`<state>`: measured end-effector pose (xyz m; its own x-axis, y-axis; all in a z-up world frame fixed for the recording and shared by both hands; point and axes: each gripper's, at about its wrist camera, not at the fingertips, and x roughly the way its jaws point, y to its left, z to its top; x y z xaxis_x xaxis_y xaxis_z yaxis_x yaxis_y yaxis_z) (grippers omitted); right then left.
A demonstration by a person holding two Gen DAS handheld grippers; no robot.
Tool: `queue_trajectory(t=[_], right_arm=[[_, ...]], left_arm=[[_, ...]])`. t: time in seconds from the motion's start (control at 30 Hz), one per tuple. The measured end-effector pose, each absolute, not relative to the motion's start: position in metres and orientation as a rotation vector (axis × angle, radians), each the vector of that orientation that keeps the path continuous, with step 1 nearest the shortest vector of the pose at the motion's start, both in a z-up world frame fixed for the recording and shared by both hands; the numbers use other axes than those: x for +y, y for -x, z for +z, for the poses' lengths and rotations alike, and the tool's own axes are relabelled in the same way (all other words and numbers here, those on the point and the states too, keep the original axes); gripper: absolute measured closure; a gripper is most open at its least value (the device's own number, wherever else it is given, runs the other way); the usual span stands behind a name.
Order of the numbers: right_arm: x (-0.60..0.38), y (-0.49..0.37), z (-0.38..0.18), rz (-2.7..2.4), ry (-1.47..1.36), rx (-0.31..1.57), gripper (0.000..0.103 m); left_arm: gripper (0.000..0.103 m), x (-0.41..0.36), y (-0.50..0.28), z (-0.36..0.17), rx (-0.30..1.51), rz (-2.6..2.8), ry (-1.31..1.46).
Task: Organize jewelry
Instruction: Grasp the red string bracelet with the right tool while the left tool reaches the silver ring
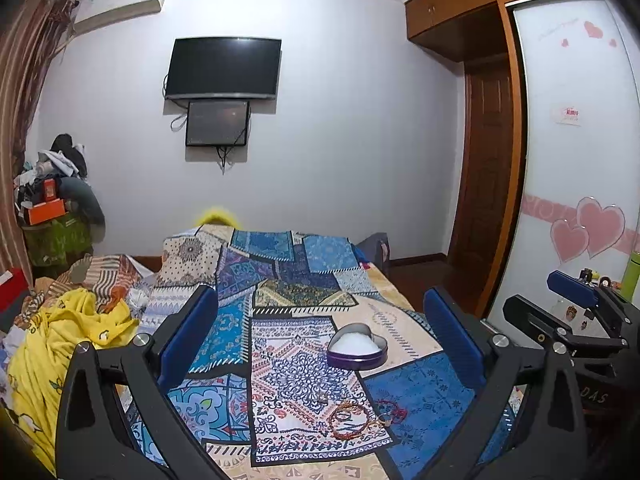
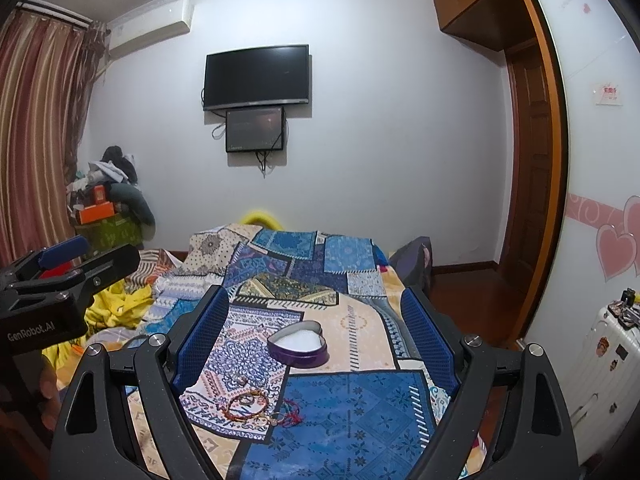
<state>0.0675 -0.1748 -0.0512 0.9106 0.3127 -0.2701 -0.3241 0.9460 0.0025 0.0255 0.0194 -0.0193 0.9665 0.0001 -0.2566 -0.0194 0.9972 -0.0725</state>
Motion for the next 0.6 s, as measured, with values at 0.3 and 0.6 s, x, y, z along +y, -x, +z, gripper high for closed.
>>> queue_trajectory(t=[0.3, 0.6], right_arm=[[-0.173, -0.099, -0.084, 0.299, 0.087, 0.413, 0.017], [-0.173, -0.126, -0.122, 0.344, 0.117, 0.591, 0.017]], left_arm=[[0.0, 0.039, -0.064, -0.051, 0.407, 0.045, 0.117], [0.022, 0.051, -0.107, -0.107, 0.636, 0.001, 0.102]])
